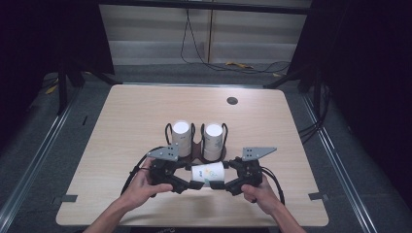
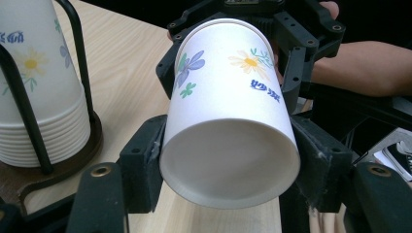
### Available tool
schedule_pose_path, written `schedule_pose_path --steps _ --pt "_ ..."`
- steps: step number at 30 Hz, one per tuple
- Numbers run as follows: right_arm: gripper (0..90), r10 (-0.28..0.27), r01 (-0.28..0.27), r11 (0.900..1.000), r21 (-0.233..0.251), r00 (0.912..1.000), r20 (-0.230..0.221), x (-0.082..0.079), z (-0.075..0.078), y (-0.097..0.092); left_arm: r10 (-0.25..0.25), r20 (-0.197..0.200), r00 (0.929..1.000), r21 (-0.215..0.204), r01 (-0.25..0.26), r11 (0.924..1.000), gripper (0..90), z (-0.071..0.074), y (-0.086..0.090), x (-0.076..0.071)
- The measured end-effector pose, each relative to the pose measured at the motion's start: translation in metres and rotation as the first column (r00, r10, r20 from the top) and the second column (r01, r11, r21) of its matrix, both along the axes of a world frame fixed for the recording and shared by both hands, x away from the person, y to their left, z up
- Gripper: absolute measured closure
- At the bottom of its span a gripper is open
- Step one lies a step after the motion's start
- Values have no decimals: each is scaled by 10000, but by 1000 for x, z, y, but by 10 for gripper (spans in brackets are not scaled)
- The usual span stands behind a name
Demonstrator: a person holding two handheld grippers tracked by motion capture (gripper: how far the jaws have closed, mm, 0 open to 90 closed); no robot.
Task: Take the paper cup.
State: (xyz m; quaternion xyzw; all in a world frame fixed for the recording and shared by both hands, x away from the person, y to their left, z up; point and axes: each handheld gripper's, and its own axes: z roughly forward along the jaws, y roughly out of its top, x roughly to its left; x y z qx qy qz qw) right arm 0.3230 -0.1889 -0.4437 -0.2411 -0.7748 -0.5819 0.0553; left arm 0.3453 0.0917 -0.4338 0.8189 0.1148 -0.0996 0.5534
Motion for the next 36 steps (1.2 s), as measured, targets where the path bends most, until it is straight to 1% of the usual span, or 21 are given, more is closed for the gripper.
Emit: schedule_pose_path --steps 2,4,8,10,12,15,17,19,22,23,25,28,30,32,33,36 --pt "202 37 -37 10000 -34 10000 58 0 0 0 -40 -44 10000 30 40 10000 357 -1 0 0" --pt "218 65 -65 10000 -1 10000 5 0 0 -1 -45 -95 9999 58 46 10000 358 -3 0 1" --pt "245 41 -40 10000 -37 9999 155 0 -1 -2 -53 -118 9999 134 55 9999 358 -5 0 2" --pt "261 41 -38 9999 -109 9997 221 0 -1 -3 -90 -103 9999 286 93 9995 352 -6 0 2" --pt "280 104 -100 9999 -140 9995 286 -2 0 -3 -78 -71 9999 408 81 9991 331 -6 -1 2" --pt "298 135 -131 9999 -102 9993 351 -4 1 -3 67 -50 10000 376 -65 9993 295 -5 -1 2" --pt "300 97 -90 9998 -163 9991 419 -4 2 -2 184 -1 9998 451 -184 9988 282 -6 0 2" --pt "300 56 -50 9998 -168 9992 388 -4 3 -3 245 -110 9996 506 -239 9984 231 -7 1 4" --pt "301 -56 60 9999 -146 9995 324 -3 2 -4 381 -149 9992 657 -371 9972 205 -10 2 7" --pt "301 -103 109 9998 -174 9995 310 -2 2 -4 400 -218 9990 727 -384 9966 204 -11 3 8" --pt "303 -246 251 9995 -186 9994 244 -1 2 -6 453 -233 9987 985 -428 9942 196 -12 3 9" --pt "304 -503 510 9982 -322 9985 221 0 3 -8 549 -53 9985 1113 -540 9923 182 -12 4 10" --pt "306 -726 739 9958 -545 9970 251 0 3 -8 615 7 9981 1154 -612 9914 177 -13 4 10" --pt "307 -900 928 9924 -813 9952 375 -2 5 -8 897 241 9957 1242 -920 9880 175 -12 4 9" --pt "308 -940 968 9918 -838 9949 377 -2 6 -8 977 364 9945 1291 -1016 9864 175 -13 4 10" --pt "309 -1054 1091 9893 -966 9935 427 -3 9 -9 1147 407 9926 1409 -1194 9828 175 -13 6 11"
